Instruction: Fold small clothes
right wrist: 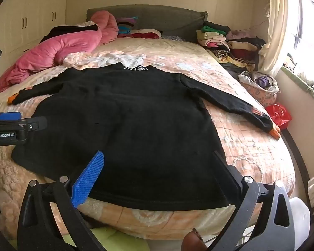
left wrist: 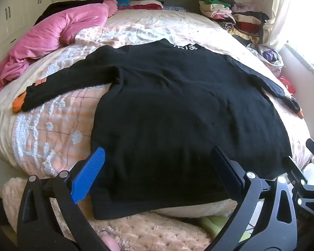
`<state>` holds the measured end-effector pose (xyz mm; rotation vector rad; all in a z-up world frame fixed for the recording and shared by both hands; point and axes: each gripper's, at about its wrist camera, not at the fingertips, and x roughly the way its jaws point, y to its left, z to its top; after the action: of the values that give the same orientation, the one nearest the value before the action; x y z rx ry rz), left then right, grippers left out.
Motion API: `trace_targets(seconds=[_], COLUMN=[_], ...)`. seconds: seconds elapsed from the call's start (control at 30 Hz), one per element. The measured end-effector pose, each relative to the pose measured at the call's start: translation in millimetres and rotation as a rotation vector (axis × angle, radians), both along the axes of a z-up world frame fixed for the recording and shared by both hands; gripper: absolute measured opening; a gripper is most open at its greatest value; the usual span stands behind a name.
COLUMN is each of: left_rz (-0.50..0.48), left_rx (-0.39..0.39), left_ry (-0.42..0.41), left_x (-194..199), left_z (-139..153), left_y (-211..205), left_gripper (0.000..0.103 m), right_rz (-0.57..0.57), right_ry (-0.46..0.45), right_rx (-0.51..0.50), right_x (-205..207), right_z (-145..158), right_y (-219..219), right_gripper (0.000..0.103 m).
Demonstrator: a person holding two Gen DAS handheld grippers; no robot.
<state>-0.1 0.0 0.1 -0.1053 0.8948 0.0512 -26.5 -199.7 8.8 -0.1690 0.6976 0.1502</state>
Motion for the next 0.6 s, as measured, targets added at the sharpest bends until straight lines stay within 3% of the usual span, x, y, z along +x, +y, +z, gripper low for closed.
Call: trace_targets(seconds=[0.6], left_rz=[0.002], left_rx=[0.003], left_ry=[-0.009], left_x=[0.6], left_z=[4.3], left_y=[1.4], left_gripper=[0.095], right_rz=[0.007], right_ry=[-0.001], right_rx=[0.055], right_x=[-1.0], right_z=[5.3], right_y=[-0.2], right_gripper=[0.099])
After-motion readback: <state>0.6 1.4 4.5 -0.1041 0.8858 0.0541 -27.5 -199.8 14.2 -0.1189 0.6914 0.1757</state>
